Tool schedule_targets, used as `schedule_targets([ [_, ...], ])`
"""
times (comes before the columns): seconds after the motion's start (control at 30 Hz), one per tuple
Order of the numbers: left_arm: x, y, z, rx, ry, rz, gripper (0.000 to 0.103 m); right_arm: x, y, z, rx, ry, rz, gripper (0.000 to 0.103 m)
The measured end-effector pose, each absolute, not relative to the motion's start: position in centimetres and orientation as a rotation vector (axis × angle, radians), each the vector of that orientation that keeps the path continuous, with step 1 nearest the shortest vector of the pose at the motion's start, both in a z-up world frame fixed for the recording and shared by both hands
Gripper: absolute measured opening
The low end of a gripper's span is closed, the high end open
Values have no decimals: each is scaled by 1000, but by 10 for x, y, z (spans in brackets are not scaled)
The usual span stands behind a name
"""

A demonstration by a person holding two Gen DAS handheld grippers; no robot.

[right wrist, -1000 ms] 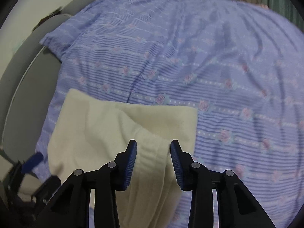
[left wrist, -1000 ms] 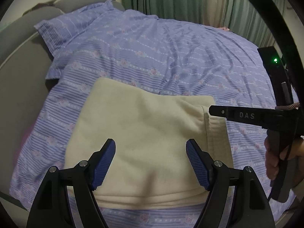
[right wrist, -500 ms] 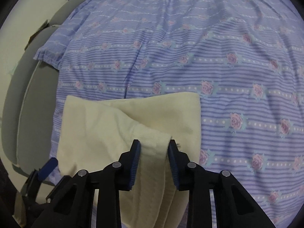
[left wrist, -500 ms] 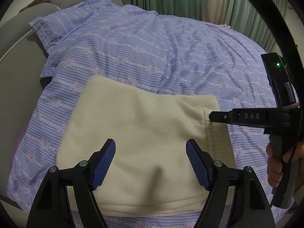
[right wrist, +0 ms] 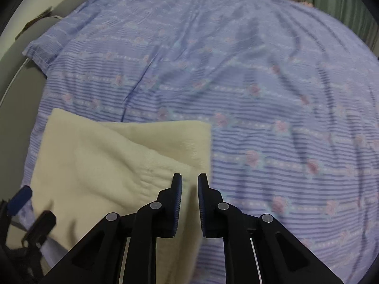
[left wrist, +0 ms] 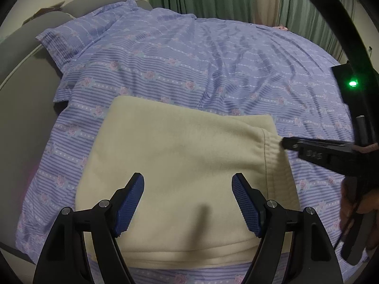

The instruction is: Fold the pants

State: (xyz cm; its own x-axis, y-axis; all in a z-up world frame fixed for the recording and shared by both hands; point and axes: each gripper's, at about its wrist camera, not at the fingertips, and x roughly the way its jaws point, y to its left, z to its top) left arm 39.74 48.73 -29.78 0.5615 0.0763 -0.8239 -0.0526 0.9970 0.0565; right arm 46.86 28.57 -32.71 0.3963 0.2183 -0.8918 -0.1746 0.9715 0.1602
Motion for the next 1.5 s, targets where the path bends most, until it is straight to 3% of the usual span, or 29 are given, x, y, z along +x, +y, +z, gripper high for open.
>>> schedule_targets([
  [0.1,388,483,-289,25,964,80,76,454,270,-309,41,1109,230,47],
  [0.2,375,474,-271,28,939,77,77,428,249,-279,27,1051,208,60],
  [0.3,356,458,-243,27,891,67,89,393,222,-240,24,969,192,78],
  [0.47,312,411,-188,68,802,57,98,326,175,-177,-25,870,154,88],
  [0.6,276,368,-151,85,759,43,103,278,140,-140,-48,833,155,91],
  [1.0,164,230,-67,115,721,-20,103,154,19,-47,-39,757,106,92],
  [1.5,81,121,-31,44,725,35,103,61,-103,-12,-2,772,128,92],
])
